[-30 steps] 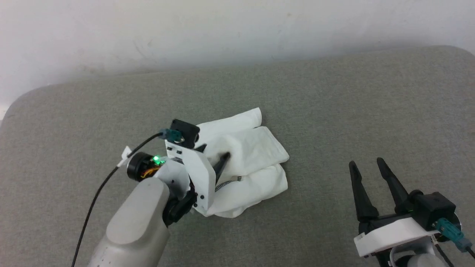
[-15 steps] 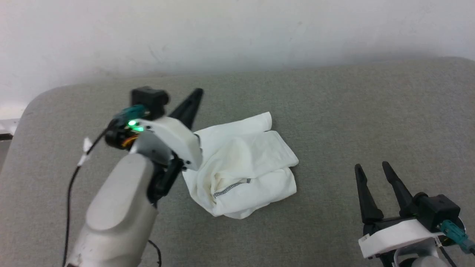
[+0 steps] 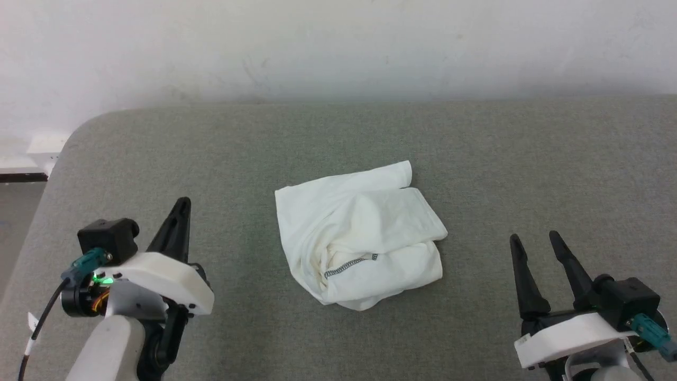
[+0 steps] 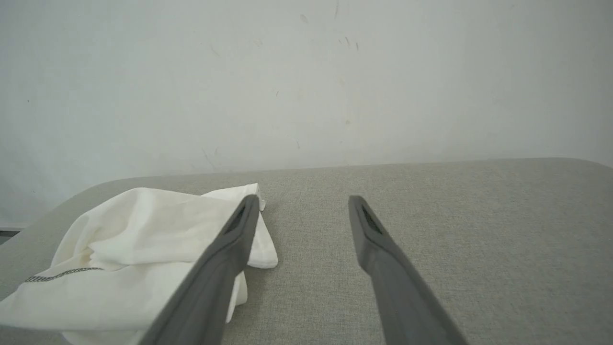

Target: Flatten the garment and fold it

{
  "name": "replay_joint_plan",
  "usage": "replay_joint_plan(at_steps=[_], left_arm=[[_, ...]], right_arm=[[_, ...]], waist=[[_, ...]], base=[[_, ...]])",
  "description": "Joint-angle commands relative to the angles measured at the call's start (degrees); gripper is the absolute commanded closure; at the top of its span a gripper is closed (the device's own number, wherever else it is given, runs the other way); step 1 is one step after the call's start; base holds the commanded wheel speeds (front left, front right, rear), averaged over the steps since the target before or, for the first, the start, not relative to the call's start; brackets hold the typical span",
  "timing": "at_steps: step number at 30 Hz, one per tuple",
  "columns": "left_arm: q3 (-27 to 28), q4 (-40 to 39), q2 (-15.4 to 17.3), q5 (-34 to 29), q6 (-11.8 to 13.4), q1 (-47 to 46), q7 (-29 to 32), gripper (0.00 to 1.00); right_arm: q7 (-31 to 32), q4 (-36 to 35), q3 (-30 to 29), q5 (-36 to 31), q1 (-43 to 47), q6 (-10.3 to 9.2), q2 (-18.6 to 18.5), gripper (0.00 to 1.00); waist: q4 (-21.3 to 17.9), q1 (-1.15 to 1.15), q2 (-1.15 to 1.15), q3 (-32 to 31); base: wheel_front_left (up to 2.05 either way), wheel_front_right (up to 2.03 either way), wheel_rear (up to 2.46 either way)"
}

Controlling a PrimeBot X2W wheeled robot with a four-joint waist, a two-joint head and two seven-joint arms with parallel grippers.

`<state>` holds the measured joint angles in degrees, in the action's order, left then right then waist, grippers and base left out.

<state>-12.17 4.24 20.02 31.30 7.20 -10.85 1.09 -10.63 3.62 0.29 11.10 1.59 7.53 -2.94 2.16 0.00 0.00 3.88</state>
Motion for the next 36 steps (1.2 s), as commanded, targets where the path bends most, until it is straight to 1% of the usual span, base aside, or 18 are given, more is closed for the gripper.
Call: replay_joint_plan(at_steps=[1,5,8,9,10,11,16,21,25,27,30,31,32,33,34,36], left_arm=[[0.23,-1.11,0.33,0.22,0.44,0.45,0.38,1.00],[0.15,-2.53,0.93,0.53,0.46,0.34,1.64,1.00],[-1.08,-2.98,1.20,1.06,-0.70,-0.39,3.60,1.00],[-1.89,-3.05,1.20,1.31,-1.27,-0.73,4.78,0.90],[-2.89,-2.97,1.14,1.84,-2.02,-1.07,6.51,0.39],[-3.80,-3.12,1.04,2.09,-2.75,-1.76,7.68,0.00],[-9.25,-2.35,-0.83,2.08,-5.96,-6.62,12.62,0.00],[-14.19,2.56,-3.02,1.62,-8.69,-12.10,17.61,0.00],[-16.11,8.60,-4.16,1.40,-9.54,-15.97,20.86,0.00],[-17.19,12.05,-3.99,0.96,-9.71,-17.39,23.33,0.00],[-17.79,15.60,-4.41,1.31,-10.12,-18.77,24.86,0.00],[-18.02,16.55,-4.54,1.47,-10.37,-19.05,25.22,0.16],[-18.16,17.37,-4.66,1.56,-10.52,-19.31,25.35,0.53],[-18.34,18.00,-4.67,1.45,-10.63,-19.58,25.34,0.87],[-18.41,18.50,-4.73,1.47,-10.74,-19.82,25.20,1.00],[-18.56,19.30,-4.80,1.47,-10.97,-20.22,24.85,1.00]], right_arm=[[0.16,-0.34,0.07,-0.21,-0.03,-0.04,0.06,0.00],[0.41,-0.48,0.39,-0.37,-0.33,-0.04,0.06,0.00],[0.38,-0.40,0.27,-0.27,-0.25,-0.04,0.06,0.00],[0.36,-0.29,0.22,-0.22,-0.17,-0.04,0.06,0.00],[0.33,-0.22,0.24,-0.18,-0.12,-0.04,0.06,0.00],[0.30,-0.17,0.26,-0.14,-0.09,-0.04,0.06,0.00],[0.16,-0.02,0.71,0.13,-0.53,-0.04,0.06,0.00],[-0.10,0.07,1.39,0.39,-1.44,-0.04,0.06,0.00],[-0.32,0.57,1.49,0.28,-1.80,-0.04,0.06,0.00],[-0.41,0.76,1.70,0.41,-1.97,-0.04,0.06,0.00],[-0.65,1.07,1.95,0.69,-2.21,-0.04,0.06,0.00],[-0.75,1.22,1.91,0.78,-2.22,-0.04,0.06,0.00],[-0.86,1.36,1.83,0.86,-2.19,-0.04,0.06,0.00],[-0.94,1.47,1.78,0.93,-2.15,-0.04,0.06,0.00],[-1.02,1.56,1.77,0.94,-2.14,-0.04,0.06,0.00],[-1.16,1.72,1.70,0.97,-2.16,-0.04,0.06,0.00]], waist=[[0.18,0.00,0.00,0.07],[-0.23,0.00,0.00,-0.01],[-0.79,0.00,0.00,-0.01],[-0.94,0.00,0.00,-0.05],[-1.08,0.00,0.00,-0.04],[-1.20,0.00,0.00,0.03],[-2.01,0.00,0.00,0.81],[-3.47,0.00,0.00,2.27],[-4.86,0.00,0.00,3.15],[-5.68,0.00,0.00,3.53],[-6.76,0.00,0.00,3.86],[-6.99,0.00,0.00,3.92],[-7.16,0.00,0.00,3.96],[-7.29,0.00,0.00,4.00],[-7.38,0.00,0.00,4.06],[-7.46,0.00,0.00,4.07]], base=[[0.00,0.00,0.00],[0.00,0.00,0.00],[0.00,0.00,0.00],[0.00,0.00,0.00],[0.00,0.00,0.00],[0.00,0.00,0.00],[0.00,0.00,0.00],[0.00,0.00,0.00],[0.00,0.00,0.00],[0.00,0.00,0.00],[0.00,0.00,0.00],[0.00,0.00,0.00],[0.00,0.00,0.00],[0.00,0.00,0.00],[0.00,0.00,0.00],[0.00,0.00,0.00]])
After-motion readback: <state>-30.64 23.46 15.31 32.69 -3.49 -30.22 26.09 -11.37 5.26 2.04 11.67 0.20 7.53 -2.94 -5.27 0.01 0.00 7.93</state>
